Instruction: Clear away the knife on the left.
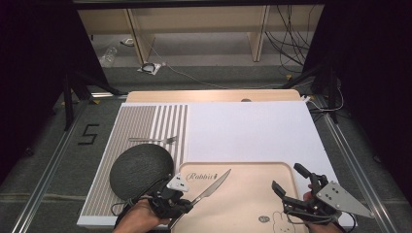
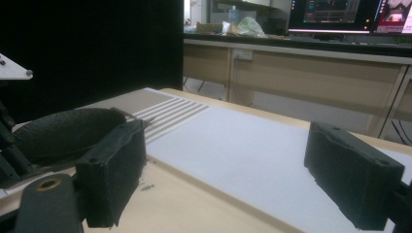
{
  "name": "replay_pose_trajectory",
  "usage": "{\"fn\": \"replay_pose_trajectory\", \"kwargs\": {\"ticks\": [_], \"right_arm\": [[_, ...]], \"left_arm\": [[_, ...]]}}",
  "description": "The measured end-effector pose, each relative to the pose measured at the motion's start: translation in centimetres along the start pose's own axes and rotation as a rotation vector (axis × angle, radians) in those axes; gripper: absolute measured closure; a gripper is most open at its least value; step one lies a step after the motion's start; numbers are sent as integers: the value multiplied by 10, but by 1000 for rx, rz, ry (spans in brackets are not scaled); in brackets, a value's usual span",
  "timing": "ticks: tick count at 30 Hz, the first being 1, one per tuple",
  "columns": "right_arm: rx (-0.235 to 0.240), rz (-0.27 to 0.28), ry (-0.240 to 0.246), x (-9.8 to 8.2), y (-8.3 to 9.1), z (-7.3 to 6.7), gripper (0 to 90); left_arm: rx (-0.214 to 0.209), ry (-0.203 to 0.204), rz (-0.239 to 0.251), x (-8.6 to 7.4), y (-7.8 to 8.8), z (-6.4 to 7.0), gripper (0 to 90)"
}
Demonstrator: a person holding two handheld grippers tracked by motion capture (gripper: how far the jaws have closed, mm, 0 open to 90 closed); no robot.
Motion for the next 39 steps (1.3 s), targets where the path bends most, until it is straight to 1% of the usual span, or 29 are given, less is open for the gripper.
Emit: {"fn": "replay_pose_trajectory", "kwargs": {"ticks": [3, 11, 15, 19, 21, 24, 27, 31, 34, 36, 39], "right_arm": [[2, -2, -2, 0, 0, -1, 161], [1, 1, -2, 0, 0, 0, 161], [1, 1, -5, 0, 0, 0, 161], [1, 6, -9, 1, 0, 1, 161], [2, 3, -8, 0, 0, 0, 161], [5, 3, -8, 1, 1, 0, 161], [3, 5, -10, 1, 1, 0, 161], [2, 4, -10, 1, 1, 1, 161], [4, 3, -8, 1, 1, 0, 163], [3, 1, -8, 1, 1, 0, 163], [1, 2, -8, 1, 1, 1, 163]], "left_arm": [[1, -9, -13, 0, -3, 2, 791], [0, -15, -37, 2, -12, 10, 791], [14, -17, -51, 2, -16, 11, 791], [5, -6, -64, 1, -19, 14, 791], [-6, 12, -74, 1, -20, 15, 791], [3, 7, -87, 1, -22, 15, 791], [1, 15, -98, 0, -24, 15, 791], [18, 11, -119, -2, -26, 13, 791], [9, 15, -137, -3, -29, 15, 791], [12, 18, -148, -4, -32, 16, 791], [12, 10, -163, -5, -35, 18, 791]]}}
Point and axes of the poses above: each handheld gripper's, and its own axes: y roughly backward along the jaws, x roughly out of its top, z roughly to its right, the point moved 6 cm from there along -y, roughly forward along the jaws, and after that the axes turned 15 degrees about y, right-handed, at the moved point
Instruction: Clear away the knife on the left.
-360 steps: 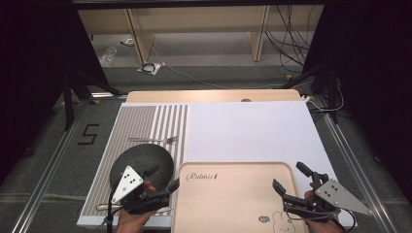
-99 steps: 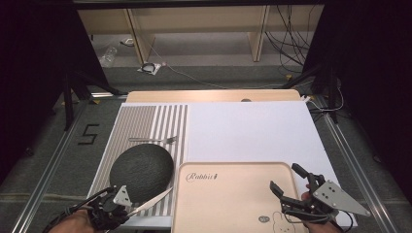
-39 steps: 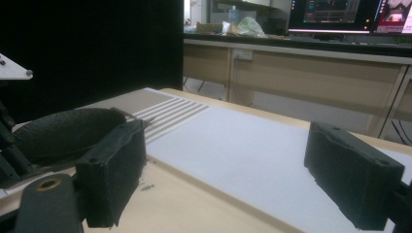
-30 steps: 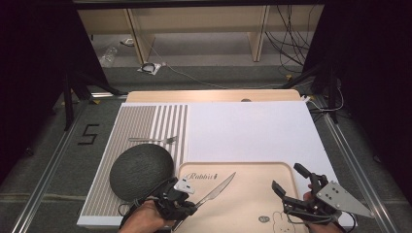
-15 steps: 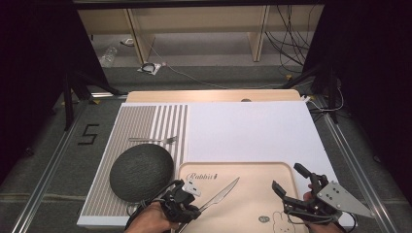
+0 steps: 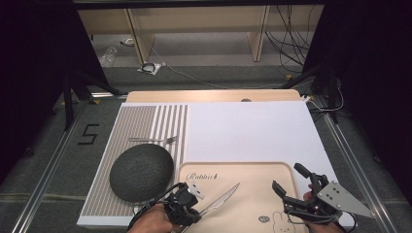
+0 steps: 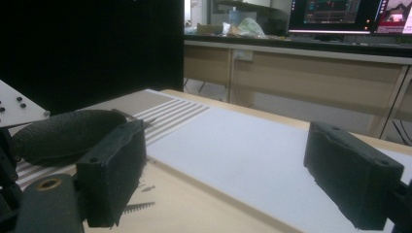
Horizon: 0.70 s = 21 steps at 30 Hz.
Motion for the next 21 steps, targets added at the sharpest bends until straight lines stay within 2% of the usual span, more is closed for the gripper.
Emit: {"fn": "replay_pose_trajectory", "kwargs": {"ticks": [2, 9, 13, 21], "right_arm": [[0, 1, 1, 0, 0, 0, 163], [1, -1, 3, 0, 0, 0, 164], [1, -2, 2, 0, 0, 0, 164], [1, -2, 4, 0, -1, 0, 164]], "left_arm": [[-4, 4, -11, -1, -2, 2, 791], [22, -13, -50, -4, -8, 3, 791], [51, -18, -61, -5, -12, 3, 791], [57, -22, -72, -6, -15, 3, 791]]}}
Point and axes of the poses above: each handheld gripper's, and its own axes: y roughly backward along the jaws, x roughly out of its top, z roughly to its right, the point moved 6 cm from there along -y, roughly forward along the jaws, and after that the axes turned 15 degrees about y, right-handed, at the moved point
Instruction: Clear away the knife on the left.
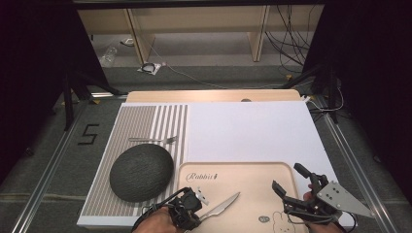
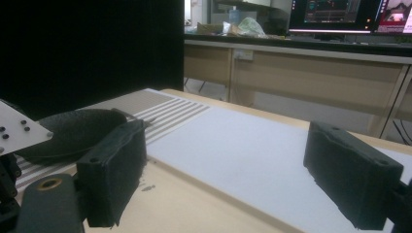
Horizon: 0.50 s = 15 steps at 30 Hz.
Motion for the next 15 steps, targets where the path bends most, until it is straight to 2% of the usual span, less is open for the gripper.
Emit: {"fn": "replay_pose_trajectory", "kwargs": {"ticks": [3, 5, 7, 8, 11, 14, 15], "right_arm": [[1, -2, 1, 0, 0, 0, 164], [2, -1, 1, 0, 0, 0, 165], [1, -1, -1, 0, 0, 0, 165], [1, -1, -3, 0, 0, 0, 164], [0, -2, -9, 0, 0, 0, 165], [-1, -4, -7, 0, 0, 0, 164], [-1, -5, -7, 0, 0, 0, 164]], "left_arm": [[6, 7, 0, 0, 0, 0, 786], [1, 4, 23, 2, 2, 1, 763], [-13, 8, 59, 6, 8, 1, 665], [-21, 13, 78, 7, 11, 3, 644], [7, -12, 135, 12, 17, 3, 461], [12, -44, 154, 13, 15, 7, 401], [11, -51, 155, 14, 14, 8, 406]]}}
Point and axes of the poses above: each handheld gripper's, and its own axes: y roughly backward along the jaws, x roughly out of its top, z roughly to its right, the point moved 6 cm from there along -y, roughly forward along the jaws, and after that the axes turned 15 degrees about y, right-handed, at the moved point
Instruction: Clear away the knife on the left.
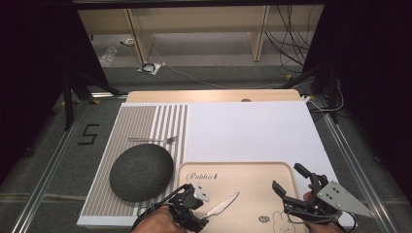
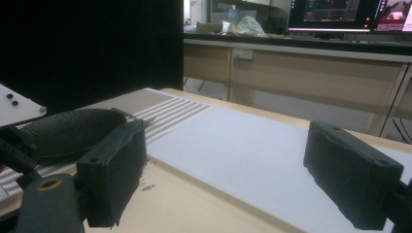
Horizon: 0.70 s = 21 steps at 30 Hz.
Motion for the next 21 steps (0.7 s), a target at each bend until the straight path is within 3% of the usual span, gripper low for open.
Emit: {"fn": "replay_pose_trajectory", "kwargs": {"ticks": [2, 7, 12, 21], "right_arm": [[-1, 3, -2, 0, 0, 0, 165], [-3, 3, 2, 0, 0, 1, 165], [-2, 2, 4, 0, 0, 0, 164], [-1, -1, 3, 0, 0, 0, 165]], "left_arm": [[-4, -20, 11, 1, -1, 3, 449], [16, -69, 45, 4, -5, 7, 742], [16, -104, 33, 3, -15, 12, 881], [7, -130, 6, 1, -25, 17, 893]]}}
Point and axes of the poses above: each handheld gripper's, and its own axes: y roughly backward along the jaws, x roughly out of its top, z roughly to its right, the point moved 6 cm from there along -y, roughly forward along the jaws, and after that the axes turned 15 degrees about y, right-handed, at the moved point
